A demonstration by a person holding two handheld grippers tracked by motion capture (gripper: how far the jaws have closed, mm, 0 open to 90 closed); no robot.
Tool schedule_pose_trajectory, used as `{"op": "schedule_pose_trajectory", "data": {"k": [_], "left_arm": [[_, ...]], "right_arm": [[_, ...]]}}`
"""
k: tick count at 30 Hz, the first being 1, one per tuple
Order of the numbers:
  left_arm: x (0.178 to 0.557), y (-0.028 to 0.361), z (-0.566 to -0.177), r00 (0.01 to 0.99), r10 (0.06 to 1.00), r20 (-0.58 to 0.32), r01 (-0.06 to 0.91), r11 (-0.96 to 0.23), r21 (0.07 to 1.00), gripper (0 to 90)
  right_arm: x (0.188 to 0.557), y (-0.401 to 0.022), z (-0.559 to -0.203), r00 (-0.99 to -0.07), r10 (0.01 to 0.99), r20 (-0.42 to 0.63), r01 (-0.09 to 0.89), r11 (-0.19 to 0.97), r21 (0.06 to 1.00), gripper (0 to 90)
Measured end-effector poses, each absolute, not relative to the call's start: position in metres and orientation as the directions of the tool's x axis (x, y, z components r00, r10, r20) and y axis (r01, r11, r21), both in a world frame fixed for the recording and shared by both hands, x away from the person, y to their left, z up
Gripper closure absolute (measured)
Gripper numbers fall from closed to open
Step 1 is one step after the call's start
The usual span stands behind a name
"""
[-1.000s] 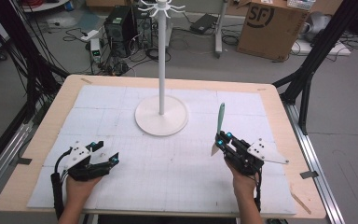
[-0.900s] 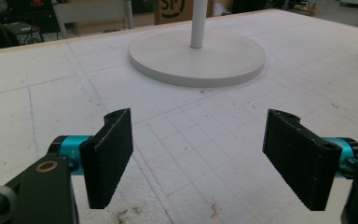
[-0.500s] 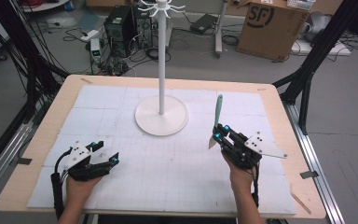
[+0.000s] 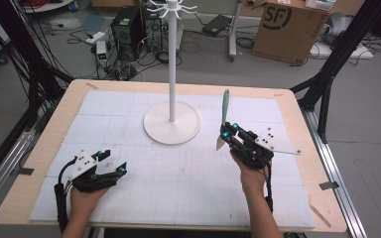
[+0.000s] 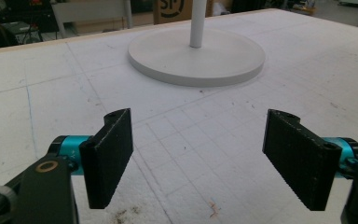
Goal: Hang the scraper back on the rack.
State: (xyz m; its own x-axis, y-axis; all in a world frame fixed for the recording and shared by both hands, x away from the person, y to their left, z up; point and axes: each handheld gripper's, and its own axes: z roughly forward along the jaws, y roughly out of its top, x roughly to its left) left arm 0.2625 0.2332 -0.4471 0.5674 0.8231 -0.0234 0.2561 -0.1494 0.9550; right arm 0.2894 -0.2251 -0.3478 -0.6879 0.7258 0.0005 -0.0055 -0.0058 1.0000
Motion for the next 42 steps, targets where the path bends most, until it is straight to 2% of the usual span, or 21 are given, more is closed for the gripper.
{"op": "schedule_pose_trajectory", "data": {"k": [42], "left_arm": [[0.263,0.233,-0.447,0.570,0.821,-0.027,0.259,-0.149,0.954,24.9]], "right_arm": [[0.340,-0.183,-0.282,-0.691,0.723,0.005,-0.001,-0.008,1.000,80.6]]}}
